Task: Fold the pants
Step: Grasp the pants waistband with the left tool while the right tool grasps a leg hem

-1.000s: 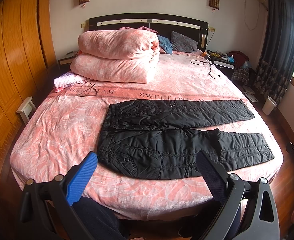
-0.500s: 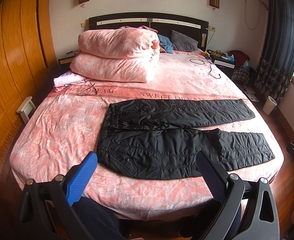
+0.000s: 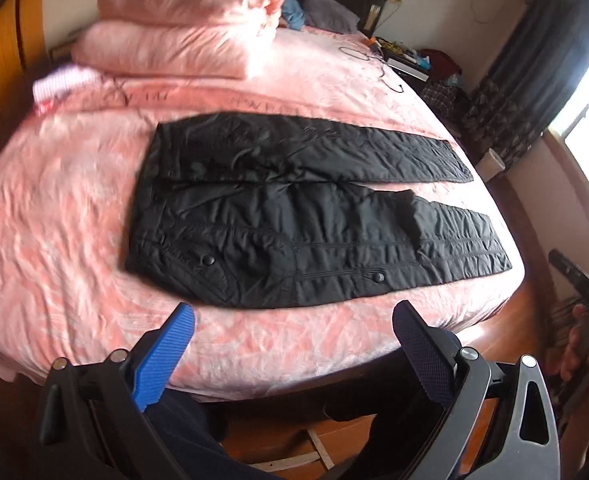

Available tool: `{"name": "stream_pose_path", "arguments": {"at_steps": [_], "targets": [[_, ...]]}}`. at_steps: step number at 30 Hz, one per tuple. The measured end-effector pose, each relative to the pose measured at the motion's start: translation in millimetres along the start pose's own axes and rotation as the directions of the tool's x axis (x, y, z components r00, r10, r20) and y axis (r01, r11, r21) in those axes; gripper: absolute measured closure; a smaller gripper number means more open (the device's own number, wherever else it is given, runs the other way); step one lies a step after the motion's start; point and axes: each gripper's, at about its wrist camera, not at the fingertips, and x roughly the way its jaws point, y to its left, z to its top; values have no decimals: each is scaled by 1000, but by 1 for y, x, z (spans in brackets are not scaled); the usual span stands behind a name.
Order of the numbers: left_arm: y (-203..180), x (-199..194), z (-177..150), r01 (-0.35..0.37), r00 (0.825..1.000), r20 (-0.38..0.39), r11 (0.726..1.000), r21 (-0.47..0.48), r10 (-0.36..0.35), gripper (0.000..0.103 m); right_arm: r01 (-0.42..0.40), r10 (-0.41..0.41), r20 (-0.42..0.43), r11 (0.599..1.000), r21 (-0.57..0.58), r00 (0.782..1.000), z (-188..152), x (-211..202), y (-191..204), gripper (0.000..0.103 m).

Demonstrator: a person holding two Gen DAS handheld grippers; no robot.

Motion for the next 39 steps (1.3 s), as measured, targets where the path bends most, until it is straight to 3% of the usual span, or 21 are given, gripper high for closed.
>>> {"name": "stream_pose_path", "arguments": {"at_steps": [4, 5, 7, 8, 10, 11, 14, 17, 21, 25, 27, 29, 32, 33, 34, 36, 38, 39], "targets": [[65, 23, -3, -84, 987, 133, 995, -62, 92, 4, -93, 93, 3, 995, 39, 996, -9, 38, -20, 2], [82, 33, -3, -90, 986, 129, 992, -92, 101, 4, -104, 104, -7, 993, 48, 995, -9, 46, -25, 2], [128, 65, 2, -22, 1000, -7, 979, -203, 21, 4, -117, 123, -58, 988, 97, 991, -11, 69, -38, 2], [151, 82, 4, 11, 997, -65, 956, -295, -31, 4, -120, 130, -79, 986, 116, 988, -12, 78, -44, 2], [186, 106, 0, 70, 989, -91, 901, -427, -120, 4, -126, 144, -120, 981, 150, 982, -14, 94, -55, 2], [197, 114, -2, 64, 989, -91, 883, -464, -120, 4, -134, 156, -127, 977, 167, 980, -15, 99, -60, 2], [206, 137, -1, 77, 986, -94, 877, -473, -137, 4, -131, 165, -151, 969, 207, 975, -21, 117, -73, 3], [211, 160, -3, 129, 973, -87, 823, -552, -211, 4, -126, 176, -185, 959, 253, 967, -27, 134, -86, 3], [218, 184, -9, 110, 968, -108, 773, -625, -225, 4, -120, 188, -220, 950, 288, 957, -34, 153, -98, 3], [215, 187, -8, 91, 976, -99, 775, -625, -195, 6, -118, 196, -225, 941, 318, 954, -37, 164, -116, 3], [213, 186, -6, 47, 981, -123, 789, -613, -153, 40, -120, 214, -230, 924, 363, 949, -37, 171, -133, 3], [212, 187, -4, -1, 982, -153, 800, -600, -114, 54, -118, 232, -228, 898, 425, 946, -36, 178, -158, 3], [215, 183, -5, 37, 981, -125, 782, -623, -146, 70, -121, 251, -195, 852, 509, 948, -31, 184, -203, 3], [214, 181, -6, 43, 983, -114, 778, -626, -146, 73, -124, 252, -165, 827, 548, 954, -30, 183, -225, 10], [212, 179, -5, 41, 984, -110, 783, -621, -139, 74, -120, 251, -153, 808, 577, 956, -29, 185, -242, 44], [209, 178, -3, 31, 988, -102, 795, -605, -115, 77, -65, 239, -178, 750, 658, 955, -31, 196, -286, 86], [209, 180, -3, 30, 990, -91, 791, -611, -108, 77, -35, 222, -161, 681, 731, 962, -36, 203, -325, 78], [211, 180, -5, 32, 990, -86, 785, -618, -108, 77, -22, 213, -156, 652, 757, 965, -38, 205, -340, 58]]}}
